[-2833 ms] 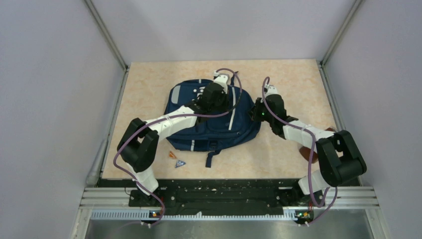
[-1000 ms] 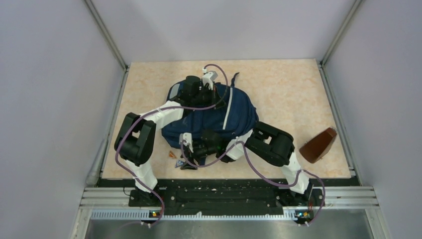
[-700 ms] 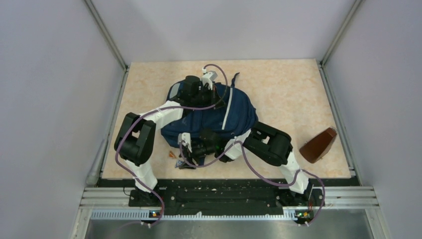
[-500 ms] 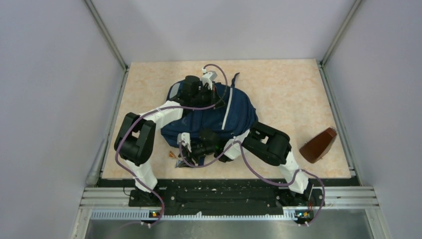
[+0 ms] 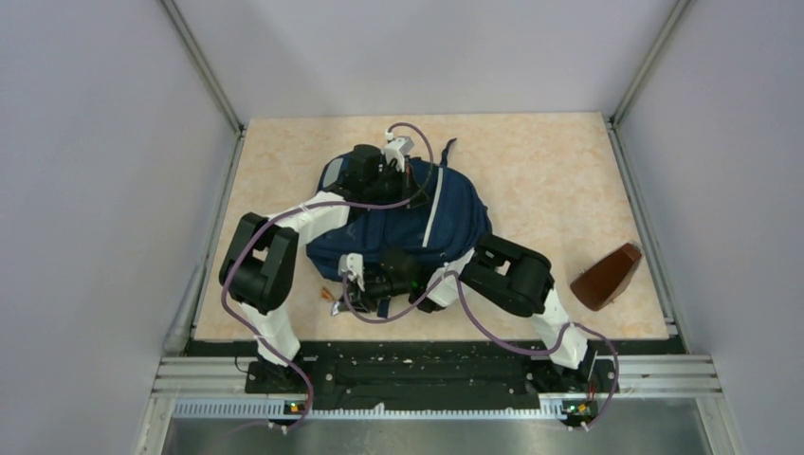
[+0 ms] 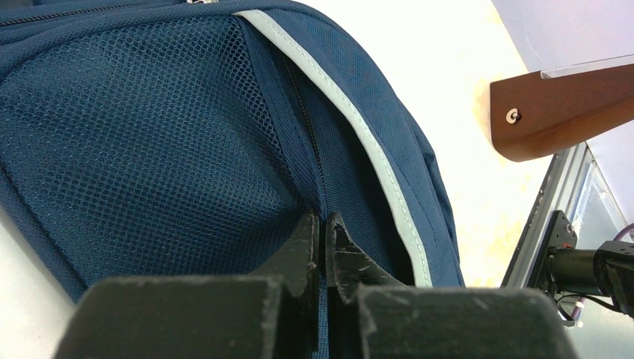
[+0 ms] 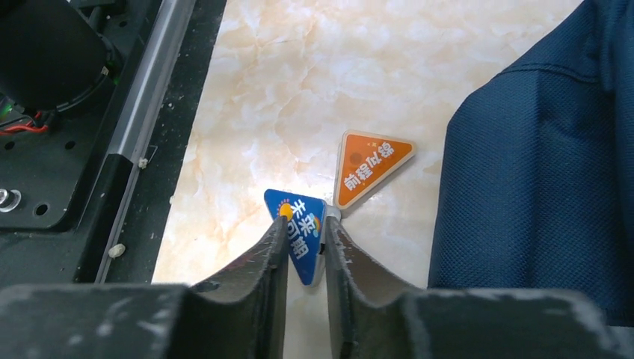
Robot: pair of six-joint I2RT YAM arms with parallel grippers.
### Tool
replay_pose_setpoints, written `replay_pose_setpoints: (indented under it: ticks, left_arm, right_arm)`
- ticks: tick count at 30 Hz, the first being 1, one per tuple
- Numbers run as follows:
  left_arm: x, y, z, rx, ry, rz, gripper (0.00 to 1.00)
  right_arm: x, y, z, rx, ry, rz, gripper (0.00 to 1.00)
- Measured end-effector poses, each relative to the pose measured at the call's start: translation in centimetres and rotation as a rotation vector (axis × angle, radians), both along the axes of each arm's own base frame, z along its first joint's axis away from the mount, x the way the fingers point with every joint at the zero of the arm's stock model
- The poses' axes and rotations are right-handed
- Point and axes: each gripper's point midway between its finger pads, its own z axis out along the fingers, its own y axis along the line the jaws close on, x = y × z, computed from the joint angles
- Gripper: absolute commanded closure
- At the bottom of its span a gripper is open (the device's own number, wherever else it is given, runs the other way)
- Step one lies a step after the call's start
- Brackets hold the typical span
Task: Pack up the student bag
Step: Pick up the stationery from the center of the board.
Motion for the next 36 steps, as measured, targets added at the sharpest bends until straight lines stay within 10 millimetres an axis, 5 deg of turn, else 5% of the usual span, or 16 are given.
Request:
replay_pose_setpoints:
  ticks: [8,22,30,36]
  left_arm:
    - [0.0,0.0,0.0,-0.001,0.003,0.001,1.00]
    - [0.0,0.0,0.0,0.000,0.005,0.002,1.00]
    - [0.1,0.2,-0.1,0.001,0.008,0.005,1.00]
    - [0.1,0.3,-0.1,0.001,0.008,0.006,1.00]
  right_arm:
    - [0.2,-0.3,0.6,0.037,0.011,-0.039,0.99]
    - [-0.8,-3.1,2.0,0.034,0.074,-0.098,1.00]
    - [0.2,-6.4,7.3,0.116,0.102,-0.190,1.00]
    - [1.8,-11.2,10.9,0.129,0.096,-0.332,1.00]
